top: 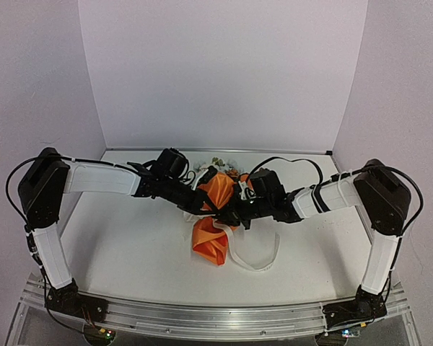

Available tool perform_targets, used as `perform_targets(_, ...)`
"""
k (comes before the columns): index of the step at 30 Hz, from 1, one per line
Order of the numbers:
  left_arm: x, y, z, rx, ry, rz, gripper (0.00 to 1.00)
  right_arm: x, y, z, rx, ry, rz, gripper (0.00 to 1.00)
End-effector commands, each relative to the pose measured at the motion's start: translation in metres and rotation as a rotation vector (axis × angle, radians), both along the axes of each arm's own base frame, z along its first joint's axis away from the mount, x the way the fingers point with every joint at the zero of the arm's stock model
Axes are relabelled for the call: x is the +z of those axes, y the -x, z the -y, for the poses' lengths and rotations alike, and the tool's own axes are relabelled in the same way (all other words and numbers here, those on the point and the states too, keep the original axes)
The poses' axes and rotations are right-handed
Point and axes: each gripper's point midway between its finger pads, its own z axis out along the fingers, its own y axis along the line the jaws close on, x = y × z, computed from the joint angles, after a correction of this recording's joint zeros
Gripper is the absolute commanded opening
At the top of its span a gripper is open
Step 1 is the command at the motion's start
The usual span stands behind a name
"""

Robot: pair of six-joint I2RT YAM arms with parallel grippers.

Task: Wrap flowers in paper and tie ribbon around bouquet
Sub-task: Cross the half-tied ribbon over the folded bouquet.

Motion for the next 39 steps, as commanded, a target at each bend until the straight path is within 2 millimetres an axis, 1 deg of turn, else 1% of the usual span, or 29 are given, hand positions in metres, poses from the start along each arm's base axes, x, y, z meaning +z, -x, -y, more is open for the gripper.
perform_targets(1,0.049,0.017,0.009,-0.063,0.15,0.037,0.0,0.018,-0.027,0.002,-0.096,-0.069,0.083,0.01)
perform_targets(4,0.045,0.026,0.014,-0.081,0.161,0.013,0.0,0.011,-0.023,0.009,-0.112,-0.068,0.08,0.01)
perform_targets(6,0.041,0.035,0.019,-0.096,0.163,0.002,0.0,0.011,-0.021,0.012,-0.116,-0.075,0.083,0.01)
perform_targets(8,0.041,0.045,0.027,-0.114,0.181,-0.001,0.0,0.01,-0.018,0.015,-0.121,-0.083,0.085,0.01)
perform_targets(10,0.04,0.053,0.035,-0.12,0.188,-0.004,0.0,0.004,-0.013,0.021,-0.128,-0.078,0.075,0.01)
perform_targets(15,0.038,0.069,0.055,-0.114,0.193,-0.008,0.0,-0.002,0.007,0.036,-0.108,-0.064,0.065,0.01)
perform_targets(16,0.037,0.074,0.06,-0.121,0.194,-0.01,0.0,-0.006,0.013,0.04,-0.102,-0.055,0.058,0.01)
perform_targets(18,0.036,0.076,0.065,-0.102,0.196,-0.005,0.0,-0.008,0.022,0.045,-0.083,-0.05,0.048,0.01)
perform_targets(22,0.028,0.064,0.067,-0.014,0.175,0.005,0.0,-0.016,0.039,0.055,-0.052,-0.022,0.032,0.01)
perform_targets(24,0.03,0.056,0.066,0.023,0.168,0.03,0.0,-0.018,0.042,0.061,-0.056,-0.008,0.041,0.01)
perform_targets(27,0.034,0.05,0.068,0.034,0.161,0.06,0.0,-0.012,0.042,0.063,-0.062,-0.011,0.064,0.01)
perform_targets(31,0.033,0.042,0.07,0.043,0.121,0.089,0.0,-0.003,0.038,0.063,-0.076,-0.02,0.089,0.01)
perform_targets(34,0.033,0.029,0.065,0.094,0.099,0.12,0.0,-0.004,0.04,0.065,-0.074,-0.007,0.085,0.01)
perform_targets(37,0.026,0.016,0.058,0.141,0.07,0.111,0.0,-0.008,0.045,0.067,-0.05,0.031,0.087,0.05)
perform_targets(39,0.018,0.015,0.058,0.133,0.057,0.087,0.0,-0.007,0.047,0.067,-0.032,0.044,0.096,0.07)
